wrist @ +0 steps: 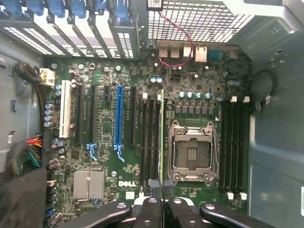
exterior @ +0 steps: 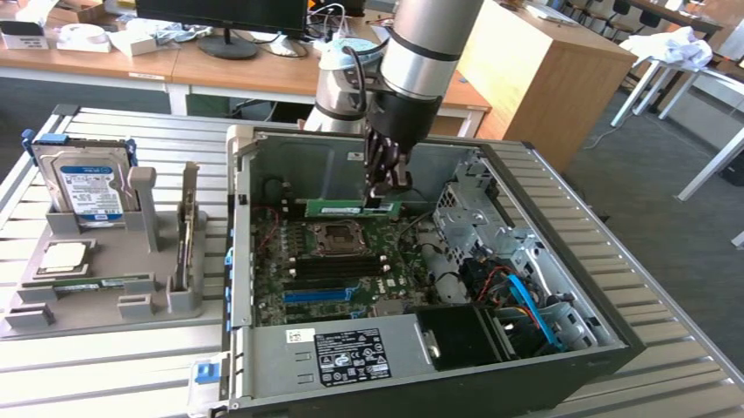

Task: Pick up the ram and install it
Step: 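Insert the ram into the slot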

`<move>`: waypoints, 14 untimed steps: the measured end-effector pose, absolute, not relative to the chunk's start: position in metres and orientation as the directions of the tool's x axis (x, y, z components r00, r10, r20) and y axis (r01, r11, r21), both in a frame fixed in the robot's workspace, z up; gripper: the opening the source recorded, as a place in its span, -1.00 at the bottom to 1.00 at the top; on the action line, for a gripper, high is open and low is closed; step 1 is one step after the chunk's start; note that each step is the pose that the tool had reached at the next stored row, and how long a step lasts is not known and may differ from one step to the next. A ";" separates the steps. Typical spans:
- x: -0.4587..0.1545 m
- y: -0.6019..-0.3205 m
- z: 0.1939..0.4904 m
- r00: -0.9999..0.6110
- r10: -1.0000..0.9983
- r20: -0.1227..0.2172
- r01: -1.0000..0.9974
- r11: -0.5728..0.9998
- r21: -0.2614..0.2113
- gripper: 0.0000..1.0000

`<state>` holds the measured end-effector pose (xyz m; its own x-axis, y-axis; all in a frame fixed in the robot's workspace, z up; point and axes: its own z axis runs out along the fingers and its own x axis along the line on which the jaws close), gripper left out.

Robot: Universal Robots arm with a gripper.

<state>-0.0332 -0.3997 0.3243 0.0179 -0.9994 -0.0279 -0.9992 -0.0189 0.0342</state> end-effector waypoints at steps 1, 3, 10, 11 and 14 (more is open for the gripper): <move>-0.033 -0.400 0.323 0.018 -0.999 -0.028 -0.999 -0.019 0.034 -0.76; -0.033 -0.400 0.319 0.018 -0.999 -0.028 -0.999 -0.019 0.034 -0.76; -0.033 -0.400 0.307 0.018 -0.999 -0.028 -0.999 -0.019 0.034 -0.76; -0.033 -0.400 0.306 0.018 -0.999 -0.028 -0.999 -0.019 0.034 -0.76; -0.033 -0.400 0.302 0.018 -0.999 -0.028 -0.999 -0.019 0.034 -0.76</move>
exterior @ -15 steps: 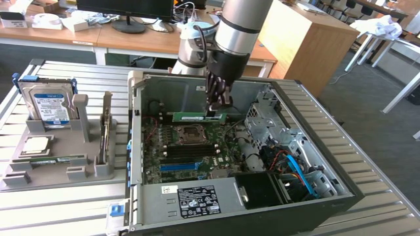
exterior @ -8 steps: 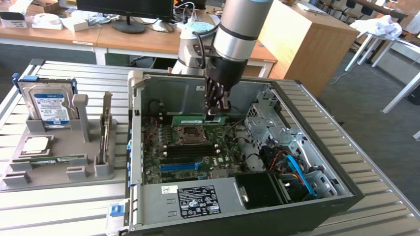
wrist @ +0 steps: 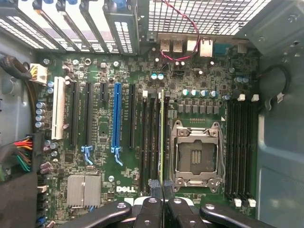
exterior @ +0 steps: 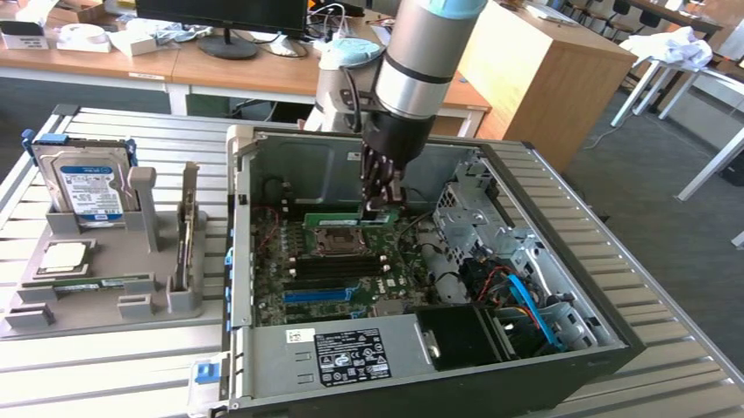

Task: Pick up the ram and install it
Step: 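Insert the ram into the slot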

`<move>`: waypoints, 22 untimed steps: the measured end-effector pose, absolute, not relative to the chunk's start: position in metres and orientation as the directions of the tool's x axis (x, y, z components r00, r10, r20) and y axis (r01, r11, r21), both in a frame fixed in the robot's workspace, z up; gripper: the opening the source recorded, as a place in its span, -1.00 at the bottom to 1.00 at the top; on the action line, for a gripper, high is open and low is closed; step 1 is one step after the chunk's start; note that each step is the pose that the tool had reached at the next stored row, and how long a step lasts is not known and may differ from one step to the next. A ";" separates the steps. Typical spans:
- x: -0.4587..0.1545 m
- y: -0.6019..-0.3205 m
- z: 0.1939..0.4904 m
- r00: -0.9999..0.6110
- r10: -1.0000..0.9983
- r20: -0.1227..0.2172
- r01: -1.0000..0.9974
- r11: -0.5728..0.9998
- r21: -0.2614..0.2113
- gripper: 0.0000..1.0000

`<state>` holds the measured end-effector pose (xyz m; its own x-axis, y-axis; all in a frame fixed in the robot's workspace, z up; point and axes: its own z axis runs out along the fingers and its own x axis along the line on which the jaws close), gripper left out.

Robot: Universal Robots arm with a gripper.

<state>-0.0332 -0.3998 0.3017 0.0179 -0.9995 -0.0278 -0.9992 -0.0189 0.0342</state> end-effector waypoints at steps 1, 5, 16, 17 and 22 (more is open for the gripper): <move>-0.033 -0.400 0.300 0.018 -0.999 -0.028 -0.999 -0.019 0.034 -0.76; -0.033 -0.400 0.295 0.018 -0.999 -0.028 -0.999 -0.019 0.034 -0.76; -0.033 -0.400 0.286 0.018 -0.999 -0.028 -0.999 -0.019 0.034 -0.76; -0.033 -0.400 0.286 0.018 -0.999 -0.028 -0.999 -0.019 0.034 -0.76; -0.033 -0.403 0.286 0.018 -0.999 -0.028 -0.999 -0.019 0.034 -0.76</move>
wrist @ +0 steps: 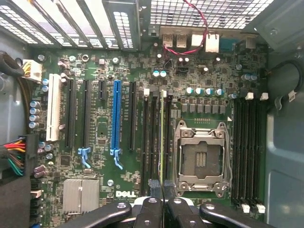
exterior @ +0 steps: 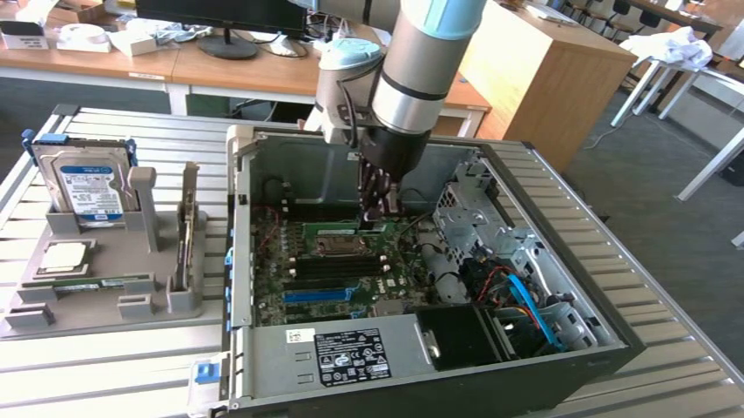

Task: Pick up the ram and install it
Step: 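Insert the ram into the slot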

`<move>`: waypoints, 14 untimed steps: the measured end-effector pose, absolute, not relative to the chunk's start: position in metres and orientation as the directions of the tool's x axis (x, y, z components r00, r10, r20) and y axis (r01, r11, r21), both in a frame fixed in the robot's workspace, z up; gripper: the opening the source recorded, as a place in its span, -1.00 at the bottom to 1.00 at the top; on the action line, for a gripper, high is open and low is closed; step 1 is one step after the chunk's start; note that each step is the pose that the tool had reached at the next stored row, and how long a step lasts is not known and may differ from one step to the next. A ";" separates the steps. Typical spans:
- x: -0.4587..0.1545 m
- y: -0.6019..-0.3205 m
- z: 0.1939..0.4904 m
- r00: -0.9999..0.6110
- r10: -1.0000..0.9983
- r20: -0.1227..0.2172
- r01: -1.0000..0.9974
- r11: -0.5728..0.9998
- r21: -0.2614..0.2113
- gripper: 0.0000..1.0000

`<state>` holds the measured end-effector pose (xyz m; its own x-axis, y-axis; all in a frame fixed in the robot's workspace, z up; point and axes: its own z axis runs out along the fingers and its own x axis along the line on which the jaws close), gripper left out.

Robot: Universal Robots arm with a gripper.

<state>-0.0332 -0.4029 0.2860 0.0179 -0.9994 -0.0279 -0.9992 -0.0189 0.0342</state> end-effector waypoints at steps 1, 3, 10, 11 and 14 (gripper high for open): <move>-0.033 -0.404 0.286 0.018 -0.999 -0.028 -0.999 -0.019 0.034 -0.76; -0.033 -0.406 0.286 0.018 -0.999 -0.028 -0.999 -0.019 0.034 -0.76; -0.033 -0.406 0.284 0.018 -0.999 -0.028 -0.999 -0.019 0.034 -0.76; -0.033 -0.406 0.282 0.018 -0.999 -0.028 -0.999 -0.019 0.034 -0.76; -0.033 -0.406 0.278 0.018 -0.999 -0.028 -0.999 -0.019 0.034 -0.76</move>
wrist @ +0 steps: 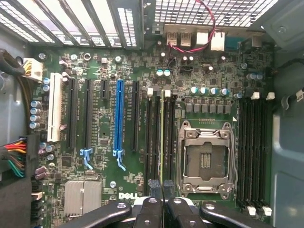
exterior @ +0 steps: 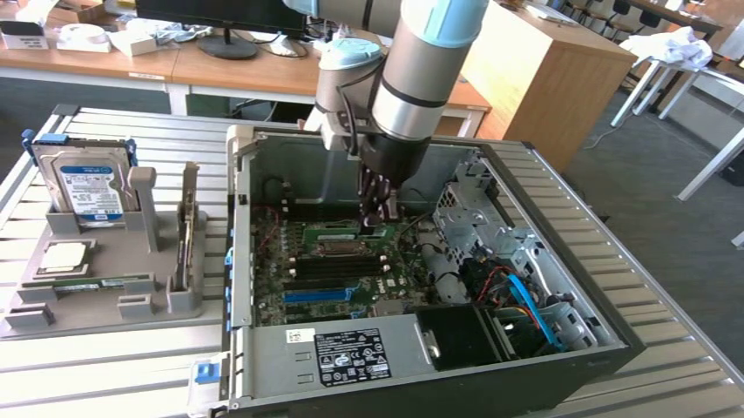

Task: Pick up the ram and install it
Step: 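Insert the ram into the slot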

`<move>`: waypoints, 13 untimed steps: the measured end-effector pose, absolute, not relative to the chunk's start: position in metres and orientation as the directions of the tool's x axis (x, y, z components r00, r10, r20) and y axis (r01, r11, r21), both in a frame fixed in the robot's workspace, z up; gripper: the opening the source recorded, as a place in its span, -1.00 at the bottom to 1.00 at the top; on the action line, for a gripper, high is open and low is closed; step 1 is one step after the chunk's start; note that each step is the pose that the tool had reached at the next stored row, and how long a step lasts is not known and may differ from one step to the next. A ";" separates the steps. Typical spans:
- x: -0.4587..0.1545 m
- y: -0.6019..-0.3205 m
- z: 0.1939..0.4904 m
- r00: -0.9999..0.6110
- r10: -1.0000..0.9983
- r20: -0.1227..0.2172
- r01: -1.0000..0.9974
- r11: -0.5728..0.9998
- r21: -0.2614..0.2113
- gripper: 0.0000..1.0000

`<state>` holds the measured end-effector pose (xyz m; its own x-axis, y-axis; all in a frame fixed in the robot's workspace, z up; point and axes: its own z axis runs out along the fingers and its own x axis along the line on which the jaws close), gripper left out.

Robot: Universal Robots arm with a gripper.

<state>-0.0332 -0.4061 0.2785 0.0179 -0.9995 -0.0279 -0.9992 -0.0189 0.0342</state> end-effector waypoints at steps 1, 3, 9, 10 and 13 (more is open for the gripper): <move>-0.033 -0.406 0.277 0.018 -0.999 -0.028 -0.999 -0.019 0.034 -0.76; -0.033 -0.406 0.275 0.018 -0.999 -0.028 -0.999 -0.019 0.034 -0.76; -0.033 -0.406 0.268 0.018 -0.999 -0.028 -0.999 -0.019 0.034 -0.76; -0.033 -0.406 0.268 0.018 -0.999 -0.028 -0.999 -0.019 0.034 -0.76; -0.033 -0.406 0.268 0.018 -0.999 -0.028 -0.999 -0.019 0.034 -0.76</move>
<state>-0.0332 -0.4061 0.2676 0.0179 -0.9995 -0.0278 -0.9992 -0.0189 0.0343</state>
